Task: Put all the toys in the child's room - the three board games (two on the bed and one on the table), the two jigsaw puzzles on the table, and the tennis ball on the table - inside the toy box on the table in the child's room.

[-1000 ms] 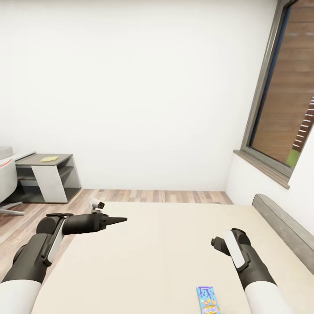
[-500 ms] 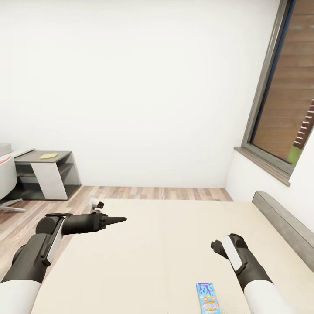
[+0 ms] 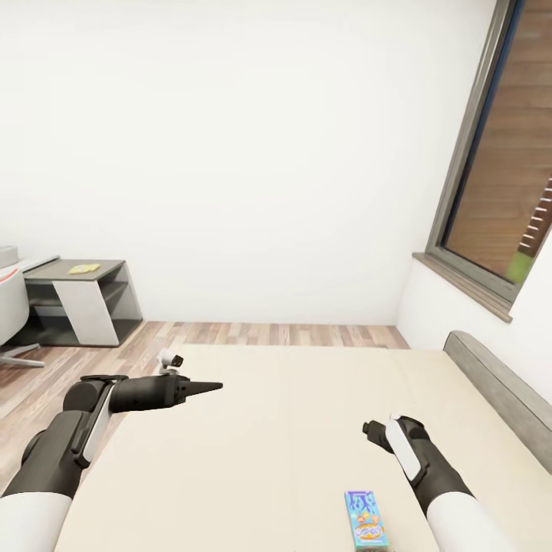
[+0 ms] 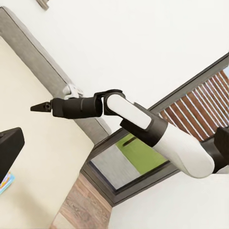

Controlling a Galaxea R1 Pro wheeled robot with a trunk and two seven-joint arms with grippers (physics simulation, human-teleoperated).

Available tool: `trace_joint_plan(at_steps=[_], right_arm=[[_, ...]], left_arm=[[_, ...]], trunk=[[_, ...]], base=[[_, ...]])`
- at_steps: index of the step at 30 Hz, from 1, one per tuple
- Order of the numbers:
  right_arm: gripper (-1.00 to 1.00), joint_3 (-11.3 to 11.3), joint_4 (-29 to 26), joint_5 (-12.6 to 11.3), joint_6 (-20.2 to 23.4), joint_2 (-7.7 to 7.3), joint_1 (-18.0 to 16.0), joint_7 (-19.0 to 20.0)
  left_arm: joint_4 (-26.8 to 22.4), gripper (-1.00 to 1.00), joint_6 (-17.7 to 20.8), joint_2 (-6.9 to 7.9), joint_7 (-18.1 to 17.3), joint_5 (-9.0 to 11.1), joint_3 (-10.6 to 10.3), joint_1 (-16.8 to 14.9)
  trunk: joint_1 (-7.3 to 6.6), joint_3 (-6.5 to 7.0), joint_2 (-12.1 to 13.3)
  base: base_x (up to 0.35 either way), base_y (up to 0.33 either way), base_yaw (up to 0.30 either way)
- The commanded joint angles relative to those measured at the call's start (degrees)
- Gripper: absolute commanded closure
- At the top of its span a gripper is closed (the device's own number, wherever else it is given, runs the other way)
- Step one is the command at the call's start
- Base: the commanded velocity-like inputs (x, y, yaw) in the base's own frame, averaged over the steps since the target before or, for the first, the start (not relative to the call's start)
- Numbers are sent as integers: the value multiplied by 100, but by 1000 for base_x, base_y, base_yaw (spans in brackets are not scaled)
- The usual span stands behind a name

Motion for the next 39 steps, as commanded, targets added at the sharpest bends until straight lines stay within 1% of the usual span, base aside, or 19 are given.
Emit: trace_joint_plan(at_steps=[1,26,32,35,38,39], right_arm=[[-100,8,9,-61,2,-1,-16,-46],[-100,23,22,-77,26,-2,-53,-27],[-100,31,21,-61,-47,-8,-48,-25],[-100,40,38,-50,-181,-10,-46,-21],[-100,176,49,86,-378,-9,-46,-19],[-100,274,54,167,-422,-6,-46,-17]], left_arm=[[-1,-100,61,2,-17,2,-1,-5],[16,-100,61,-6,21,-8,-30,-5],[24,-100,61,-7,30,-15,-30,-5],[30,-100,61,-7,41,-16,-30,-5],[33,-100,61,-7,46,-16,-30,-5],[33,-100,61,-7,47,-16,-32,-5]], trunk=[[4,-24,-14],[4,-259,-14],[4,-316,-14],[4,-344,-14],[4,-372,-14],[4,-381,-14]], base=[[0,0,0],[0,0,0],[0,0,0],[0,0,0],[0,0,0],[0,0,0]])
